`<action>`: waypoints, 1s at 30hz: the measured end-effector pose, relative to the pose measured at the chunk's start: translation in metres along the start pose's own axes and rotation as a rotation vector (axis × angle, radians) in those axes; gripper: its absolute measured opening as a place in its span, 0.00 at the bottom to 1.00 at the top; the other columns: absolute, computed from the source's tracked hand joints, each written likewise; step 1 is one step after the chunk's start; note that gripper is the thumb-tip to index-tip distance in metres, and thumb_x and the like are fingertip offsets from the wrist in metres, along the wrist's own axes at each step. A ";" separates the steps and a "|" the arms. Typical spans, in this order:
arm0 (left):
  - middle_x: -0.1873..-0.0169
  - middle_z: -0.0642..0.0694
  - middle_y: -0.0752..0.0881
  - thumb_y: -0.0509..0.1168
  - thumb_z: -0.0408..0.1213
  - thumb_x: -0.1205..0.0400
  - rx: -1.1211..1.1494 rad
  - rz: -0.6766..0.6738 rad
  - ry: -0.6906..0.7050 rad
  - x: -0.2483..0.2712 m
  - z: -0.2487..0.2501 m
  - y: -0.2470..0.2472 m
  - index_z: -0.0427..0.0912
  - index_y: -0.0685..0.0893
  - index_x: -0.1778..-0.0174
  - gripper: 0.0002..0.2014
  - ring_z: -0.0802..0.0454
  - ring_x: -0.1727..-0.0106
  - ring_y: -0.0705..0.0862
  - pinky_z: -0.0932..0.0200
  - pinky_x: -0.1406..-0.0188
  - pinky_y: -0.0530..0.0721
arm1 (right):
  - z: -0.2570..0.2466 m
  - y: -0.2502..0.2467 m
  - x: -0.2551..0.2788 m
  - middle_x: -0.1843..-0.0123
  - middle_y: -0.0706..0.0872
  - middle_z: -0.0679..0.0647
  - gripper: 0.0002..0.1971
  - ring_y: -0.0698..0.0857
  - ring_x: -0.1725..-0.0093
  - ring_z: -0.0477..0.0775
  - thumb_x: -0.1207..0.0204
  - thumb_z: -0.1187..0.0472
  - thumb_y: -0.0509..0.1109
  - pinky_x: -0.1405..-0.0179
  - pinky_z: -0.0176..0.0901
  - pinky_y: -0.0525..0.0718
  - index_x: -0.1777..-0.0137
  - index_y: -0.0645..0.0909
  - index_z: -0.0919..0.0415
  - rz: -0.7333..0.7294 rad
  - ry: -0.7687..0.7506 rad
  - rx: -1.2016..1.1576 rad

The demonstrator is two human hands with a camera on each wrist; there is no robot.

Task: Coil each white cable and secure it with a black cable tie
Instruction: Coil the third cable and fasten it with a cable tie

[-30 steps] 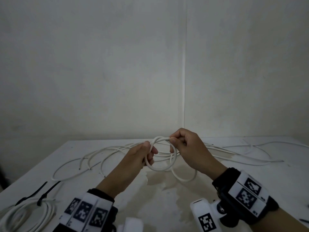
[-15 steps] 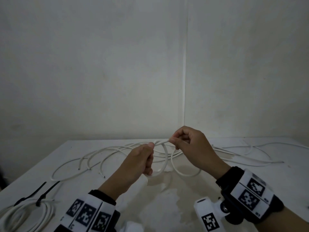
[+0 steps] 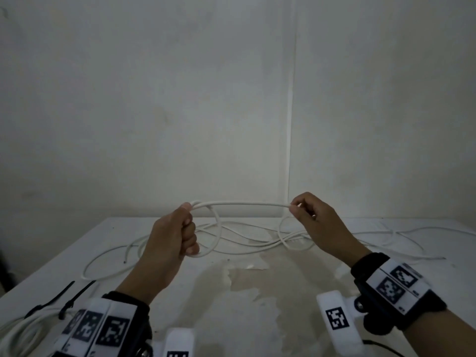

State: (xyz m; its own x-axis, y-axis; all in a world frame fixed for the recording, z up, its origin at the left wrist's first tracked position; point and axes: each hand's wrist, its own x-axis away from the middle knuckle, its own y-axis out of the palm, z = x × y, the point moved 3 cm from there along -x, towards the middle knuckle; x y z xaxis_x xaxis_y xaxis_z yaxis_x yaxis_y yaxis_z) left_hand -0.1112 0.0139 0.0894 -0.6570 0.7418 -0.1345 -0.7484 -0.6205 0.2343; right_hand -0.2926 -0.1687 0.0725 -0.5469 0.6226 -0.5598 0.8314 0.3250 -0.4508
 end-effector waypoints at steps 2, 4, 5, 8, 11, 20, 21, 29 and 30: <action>0.87 0.55 0.56 0.53 0.38 0.15 0.008 0.033 0.012 0.000 0.002 -0.007 0.45 0.60 0.75 0.20 0.59 0.87 0.54 0.69 0.88 0.57 | 0.010 0.000 -0.006 0.68 0.75 0.57 0.06 0.68 0.71 0.48 0.20 0.61 0.64 0.71 0.31 0.68 0.59 0.76 0.52 0.006 0.021 0.050; 0.87 0.55 0.56 0.54 0.38 0.15 0.027 0.064 0.030 -0.001 0.007 -0.014 0.45 0.61 0.74 0.20 0.59 0.87 0.54 0.68 0.88 0.57 | 0.018 0.002 -0.011 0.66 0.77 0.56 0.04 0.71 0.70 0.49 0.20 0.61 0.63 0.69 0.29 0.71 0.56 0.77 0.55 0.013 0.049 0.071; 0.87 0.55 0.56 0.53 0.38 0.15 0.029 0.075 0.038 -0.001 0.008 -0.017 0.45 0.60 0.74 0.20 0.59 0.87 0.54 0.69 0.88 0.57 | 0.021 0.003 -0.013 0.65 0.78 0.54 0.04 0.72 0.70 0.48 0.20 0.61 0.63 0.68 0.27 0.72 0.55 0.78 0.57 0.018 0.062 0.082; 0.87 0.55 0.57 0.52 0.38 0.15 -0.018 0.095 0.059 -0.002 0.010 -0.019 0.45 0.60 0.74 0.20 0.59 0.86 0.54 0.69 0.87 0.58 | 0.028 0.017 -0.020 0.58 0.83 0.56 0.09 0.79 0.60 0.51 0.18 0.62 0.61 0.60 0.32 0.73 0.49 0.82 0.65 -0.070 0.015 0.260; 0.88 0.56 0.57 0.52 0.37 0.14 -0.063 0.095 0.077 -0.004 0.008 -0.014 0.45 0.60 0.74 0.20 0.59 0.86 0.54 0.69 0.87 0.58 | 0.018 0.047 -0.013 0.60 0.83 0.59 0.13 0.82 0.59 0.58 0.18 0.62 0.57 0.59 0.40 0.70 0.56 0.83 0.66 -0.136 -0.256 0.559; 0.89 0.56 0.62 0.51 0.38 0.13 -0.200 0.109 0.127 -0.014 -0.007 -0.012 0.44 0.62 0.74 0.21 0.61 0.85 0.59 0.65 0.83 0.67 | -0.029 0.093 0.028 0.70 0.77 0.53 0.10 0.65 0.67 0.49 0.22 0.61 0.58 0.69 0.41 0.64 0.63 0.75 0.59 -0.071 -0.840 0.582; 0.88 0.56 0.62 0.50 0.38 0.13 -0.217 0.108 0.132 -0.016 -0.008 -0.011 0.45 0.62 0.74 0.20 0.60 0.85 0.59 0.64 0.80 0.68 | -0.036 0.094 0.031 0.70 0.77 0.54 0.14 0.65 0.66 0.49 0.19 0.61 0.56 0.69 0.40 0.63 0.64 0.77 0.60 -0.080 -0.860 0.564; 0.81 0.47 0.73 0.48 0.38 0.13 -0.400 -0.007 0.153 -0.008 -0.023 0.006 0.39 0.68 0.73 0.20 0.60 0.84 0.74 0.69 0.77 0.76 | -0.073 0.099 0.045 0.65 0.80 0.55 0.17 0.70 0.67 0.52 0.16 0.60 0.53 0.67 0.42 0.69 0.60 0.80 0.62 -0.143 -0.903 0.424; 0.81 0.46 0.73 0.49 0.37 0.13 -0.435 -0.028 0.159 -0.006 -0.025 0.008 0.39 0.68 0.74 0.21 0.60 0.83 0.73 0.69 0.78 0.74 | -0.075 0.098 0.044 0.64 0.81 0.56 0.18 0.71 0.67 0.53 0.16 0.60 0.52 0.67 0.42 0.69 0.59 0.81 0.63 -0.137 -0.893 0.376</action>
State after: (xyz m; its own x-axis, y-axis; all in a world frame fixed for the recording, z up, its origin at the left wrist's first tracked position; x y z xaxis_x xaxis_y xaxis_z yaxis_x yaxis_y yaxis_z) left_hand -0.1160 -0.0020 0.0683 -0.6163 0.7327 -0.2887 -0.7121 -0.6750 -0.1931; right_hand -0.2280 -0.0567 0.0561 -0.6389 -0.2221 -0.7366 0.7539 0.0097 -0.6569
